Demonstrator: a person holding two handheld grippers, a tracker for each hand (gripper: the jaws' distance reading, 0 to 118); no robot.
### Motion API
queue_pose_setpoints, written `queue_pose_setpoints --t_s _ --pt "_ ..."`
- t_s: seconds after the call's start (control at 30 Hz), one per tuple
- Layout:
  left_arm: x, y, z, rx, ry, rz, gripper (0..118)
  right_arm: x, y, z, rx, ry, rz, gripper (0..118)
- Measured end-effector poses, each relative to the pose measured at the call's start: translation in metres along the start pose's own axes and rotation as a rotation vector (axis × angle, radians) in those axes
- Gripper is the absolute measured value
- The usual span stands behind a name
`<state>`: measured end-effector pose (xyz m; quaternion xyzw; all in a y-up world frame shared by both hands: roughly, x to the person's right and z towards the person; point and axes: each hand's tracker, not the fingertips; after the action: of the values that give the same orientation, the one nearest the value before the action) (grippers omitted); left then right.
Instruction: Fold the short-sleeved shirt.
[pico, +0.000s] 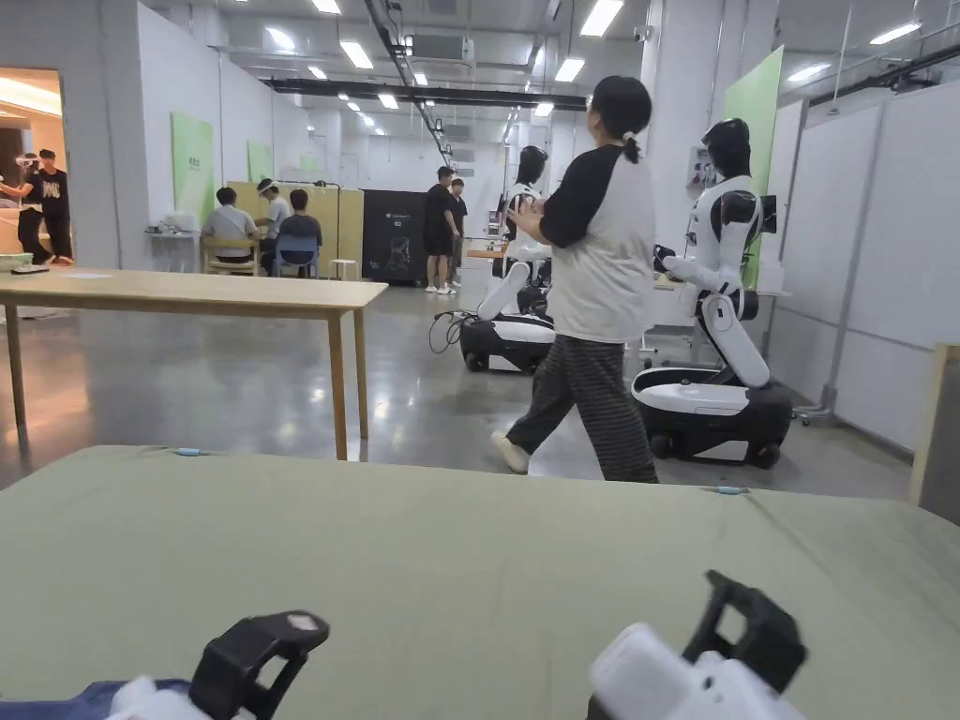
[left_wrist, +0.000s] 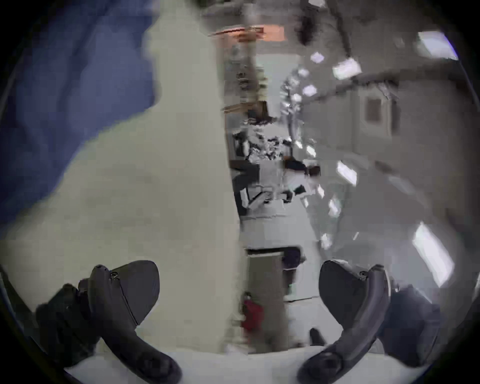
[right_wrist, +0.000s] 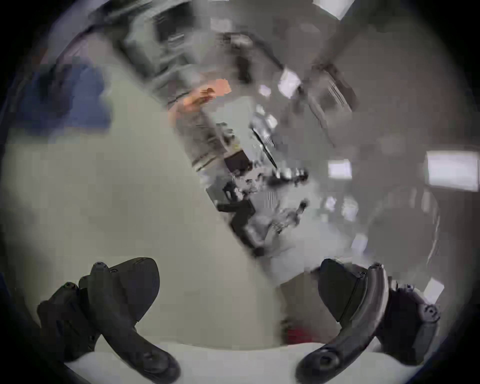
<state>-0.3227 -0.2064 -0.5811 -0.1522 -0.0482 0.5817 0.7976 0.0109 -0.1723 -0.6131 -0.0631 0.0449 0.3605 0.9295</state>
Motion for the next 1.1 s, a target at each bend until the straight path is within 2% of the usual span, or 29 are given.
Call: queue_pose_setpoints --t_s 0.07,0.1,0.17,0.2,0.23,0.3,0.4,0.5,0.57,0.73,0.87,0.97,1.0,1.03,1.1 --pt "0.04 -0.02 0.004 0.088 0.033 -0.31 118 0.022 -0.005 -0.002 -0.012 0.043 -0.338 118" --pt "0.059 -0.027 0.005 0.131 0.1 -0.509 118 0.03 -0.009 -0.003 -0.033 0.051 -0.482 118" --pt "0.075 -0.034 -0.001 0.224 0.239 -0.85 118 0.042 -0.016 0.0 -0.051 0.079 -0.682 118" --pt "0.083 -0.045 -0.003 0.274 0.313 -1.014 118 0.045 -0.02 0.001 -0.053 0.083 -0.743 118" --pt "0.085 -0.055 -0.006 0.338 0.344 -1.097 118 0.047 -0.025 -0.001 -0.064 0.096 -0.774 118" --pt "0.086 -0.065 -0.009 0.391 0.397 -1.16 118 0.047 -0.029 -0.002 -0.044 0.07 -0.779 118" --pt "0.087 -0.069 -0.011 0.376 0.414 -1.25 118 0.04 -0.025 0.003 -0.036 -0.016 -0.688 118" --pt "0.074 -0.06 -0.006 0.355 0.375 -1.266 118 0.039 -0.023 0.004 -0.034 -0.039 -0.619 118" --pt "0.073 -0.061 -0.005 0.355 0.405 -1.259 118 0.036 -0.02 0.004 -0.024 -0.026 -0.619 118" --pt "0.075 -0.056 -0.002 0.324 0.358 -1.186 118 0.038 -0.017 0.007 -0.01 -0.014 -0.652 118" --pt "0.076 -0.065 -0.004 0.36 0.391 -1.279 118 0.038 -0.014 0.007 -0.014 -0.011 -0.644 118" --pt "0.079 -0.067 -0.003 0.354 0.384 -1.263 114 0.036 -0.013 0.006 -0.021 0.001 -0.632 116" --pt "0.079 -0.066 -0.002 0.357 0.381 -1.253 104 0.035 -0.013 0.008 -0.02 -0.002 -0.637 103" --pt "0.079 -0.065 -0.001 0.352 0.376 -1.249 98 0.034 -0.012 0.01 -0.022 -0.003 -0.641 95" --pt "0.08 -0.062 -0.002 0.337 0.374 -1.242 85 0.032 -0.012 0.011 -0.013 -0.044 -0.647 67"
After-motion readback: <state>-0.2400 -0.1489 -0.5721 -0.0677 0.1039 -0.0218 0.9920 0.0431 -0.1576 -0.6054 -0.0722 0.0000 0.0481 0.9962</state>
